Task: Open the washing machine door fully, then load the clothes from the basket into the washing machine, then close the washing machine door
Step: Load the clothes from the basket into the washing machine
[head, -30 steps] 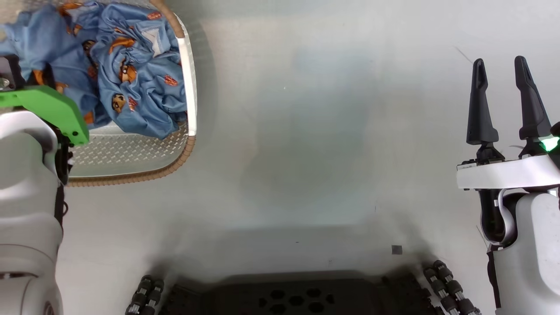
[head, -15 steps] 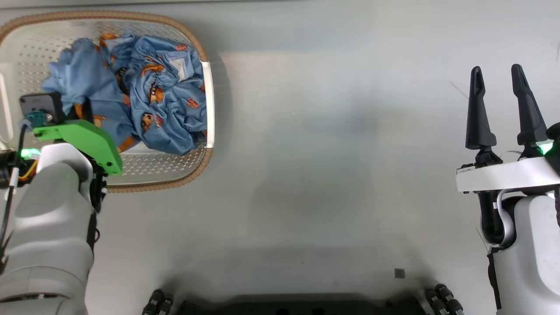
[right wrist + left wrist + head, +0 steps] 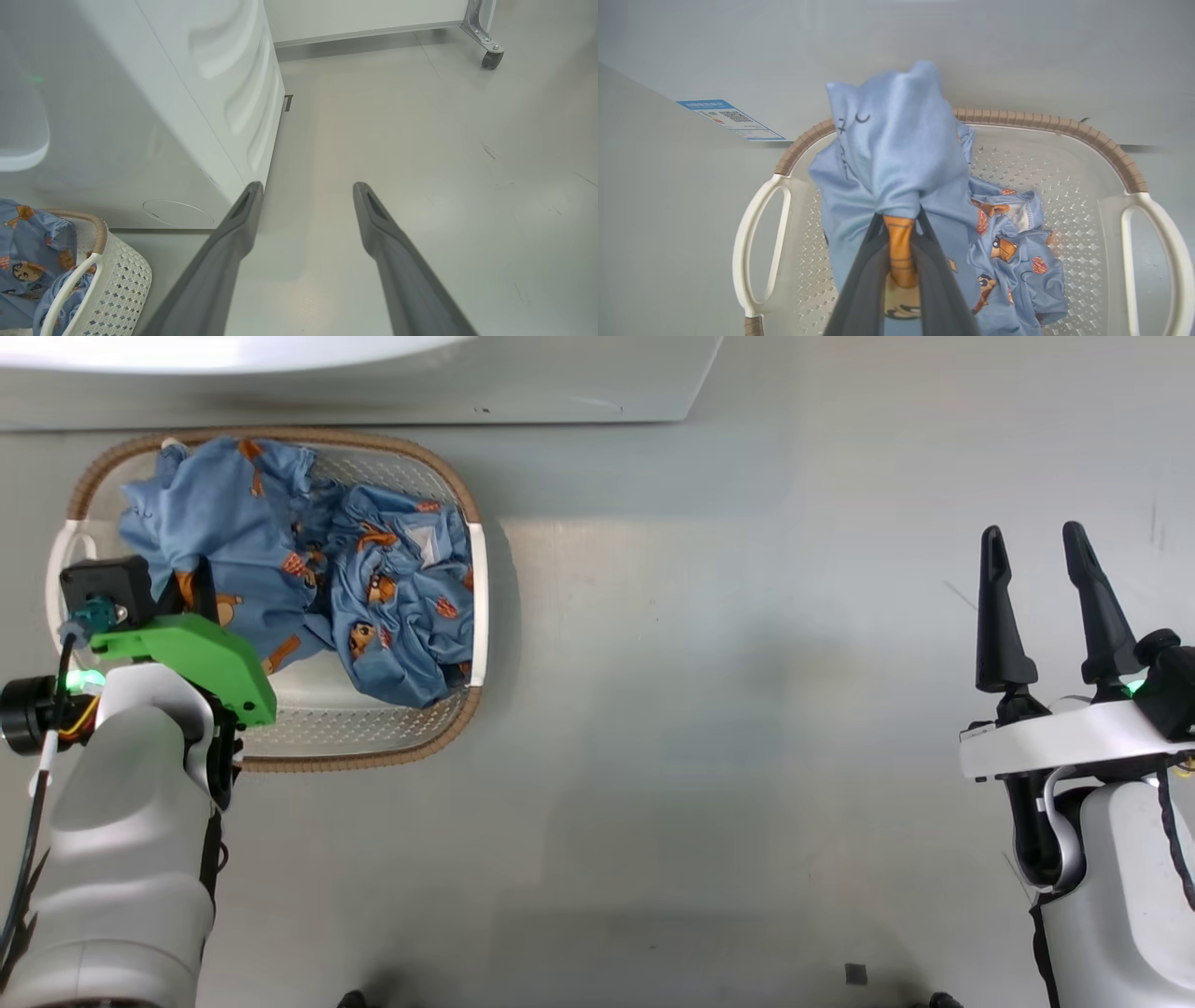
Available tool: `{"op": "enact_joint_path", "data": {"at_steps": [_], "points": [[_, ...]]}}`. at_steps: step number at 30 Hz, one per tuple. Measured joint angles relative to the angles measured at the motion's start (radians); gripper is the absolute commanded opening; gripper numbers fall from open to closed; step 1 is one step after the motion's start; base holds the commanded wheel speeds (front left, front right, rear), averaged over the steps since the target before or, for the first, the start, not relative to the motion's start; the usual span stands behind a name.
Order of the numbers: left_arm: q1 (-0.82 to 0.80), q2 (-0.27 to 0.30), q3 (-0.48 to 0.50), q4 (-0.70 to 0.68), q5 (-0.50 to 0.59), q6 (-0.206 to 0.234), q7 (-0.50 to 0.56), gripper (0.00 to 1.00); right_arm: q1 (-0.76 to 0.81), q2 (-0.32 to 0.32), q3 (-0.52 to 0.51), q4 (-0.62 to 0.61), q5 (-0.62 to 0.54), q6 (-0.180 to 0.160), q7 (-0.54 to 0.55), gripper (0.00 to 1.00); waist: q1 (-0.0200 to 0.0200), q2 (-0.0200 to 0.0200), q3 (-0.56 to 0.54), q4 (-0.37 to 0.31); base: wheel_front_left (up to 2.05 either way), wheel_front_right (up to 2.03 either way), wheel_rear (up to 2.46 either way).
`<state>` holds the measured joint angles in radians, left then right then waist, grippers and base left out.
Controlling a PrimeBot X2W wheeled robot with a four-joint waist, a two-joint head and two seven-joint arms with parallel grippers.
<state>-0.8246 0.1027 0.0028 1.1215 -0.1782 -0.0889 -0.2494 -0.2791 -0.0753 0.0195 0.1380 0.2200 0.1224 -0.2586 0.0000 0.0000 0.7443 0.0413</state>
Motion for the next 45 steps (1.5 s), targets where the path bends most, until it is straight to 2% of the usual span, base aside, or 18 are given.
{"op": "enact_joint_path", "data": {"at_steps": [9, 45], "points": [[0.098, -0.002, 0.031, -0.109, -0.028, 0.000, 0.000, 0.00, 0.025, 0.001, 0.010, 0.027, 0.011, 0.000, 0.000, 1.00, 0.0000, 0.0000, -0.092, 0.003, 0.00, 0.00, 0.00], [0.473, -0.039, 0.088, -0.580, -0.015, -0.016, -0.002, 0.00, 0.172, 0.010, 0.041, 0.087, 0.025, 0.000, 0.000, 1.00, 0.0000, 0.0000, -0.435, -0.008, 0.00, 0.00, 0.00]]}}
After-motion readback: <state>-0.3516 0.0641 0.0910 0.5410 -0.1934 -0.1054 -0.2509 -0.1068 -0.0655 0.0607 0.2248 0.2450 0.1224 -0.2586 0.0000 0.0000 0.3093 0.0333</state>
